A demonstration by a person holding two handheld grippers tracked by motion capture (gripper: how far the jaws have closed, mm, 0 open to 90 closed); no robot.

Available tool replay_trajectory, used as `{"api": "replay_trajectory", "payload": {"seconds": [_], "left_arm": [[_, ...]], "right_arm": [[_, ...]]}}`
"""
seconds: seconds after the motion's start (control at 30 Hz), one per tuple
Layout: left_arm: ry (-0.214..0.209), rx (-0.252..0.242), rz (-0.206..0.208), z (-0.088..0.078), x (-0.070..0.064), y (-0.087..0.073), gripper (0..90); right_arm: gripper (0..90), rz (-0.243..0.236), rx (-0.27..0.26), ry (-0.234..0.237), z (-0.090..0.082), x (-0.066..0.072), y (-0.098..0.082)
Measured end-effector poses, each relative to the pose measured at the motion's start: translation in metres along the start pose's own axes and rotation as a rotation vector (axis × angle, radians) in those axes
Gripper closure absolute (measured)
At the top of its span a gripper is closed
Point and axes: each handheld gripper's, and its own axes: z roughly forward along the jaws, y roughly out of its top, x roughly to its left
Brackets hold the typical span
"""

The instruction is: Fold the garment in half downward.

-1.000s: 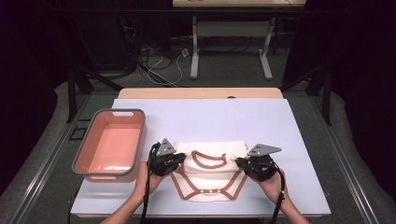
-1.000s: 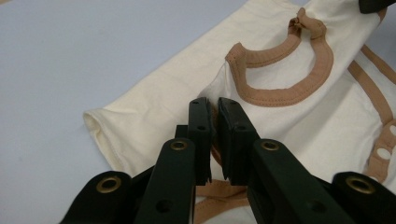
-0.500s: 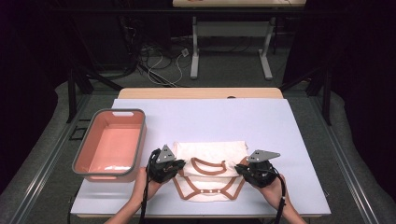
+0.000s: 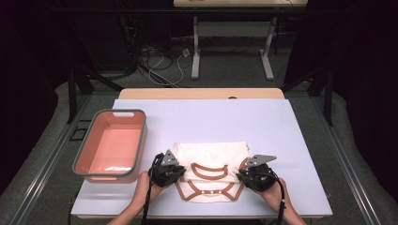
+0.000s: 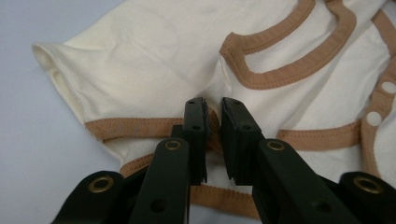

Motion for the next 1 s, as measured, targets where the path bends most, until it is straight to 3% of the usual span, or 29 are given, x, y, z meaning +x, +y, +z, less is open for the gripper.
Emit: {"api": "replay_trajectory", "payload": {"seconds": [0.13,0.2,0.23,0.33,0.43,0.63,0.93,1.0], "left_arm": [[0.000,0.000,-0.017,-0.001,0.004,0.001,70.1],[0.005,-0.009,-0.026,-0.004,0.006,0.003,62.8],[0.006,-0.012,-0.026,-0.005,0.007,0.004,53.7],[0.005,-0.032,-0.040,-0.010,0.009,0.008,47.3],[0.002,-0.039,-0.033,-0.011,0.009,0.012,41.2],[-0.007,-0.040,-0.016,-0.009,0.007,0.020,39.9],[-0.038,0.000,-0.014,0.009,0.008,0.029,43.8],[-0.054,0.026,0.001,0.014,0.011,0.028,49.9]], "right_arm": [[59.4,0.014,0.000,0.013,0.000,-0.002,0.001],[50.7,0.032,-0.025,0.023,-0.002,-0.003,0.002],[49.2,0.032,-0.031,0.033,-0.003,-0.004,0.003],[45.5,0.031,-0.065,0.035,-0.007,-0.004,0.007],[47.2,0.018,-0.088,0.036,-0.009,-0.004,0.012],[56.7,-0.001,-0.088,0.027,0.001,-0.005,0.026],[61.0,0.014,0.018,0.050,0.026,-0.009,0.026],[64.1,0.018,0.038,0.061,0.029,-0.008,0.025]]}}
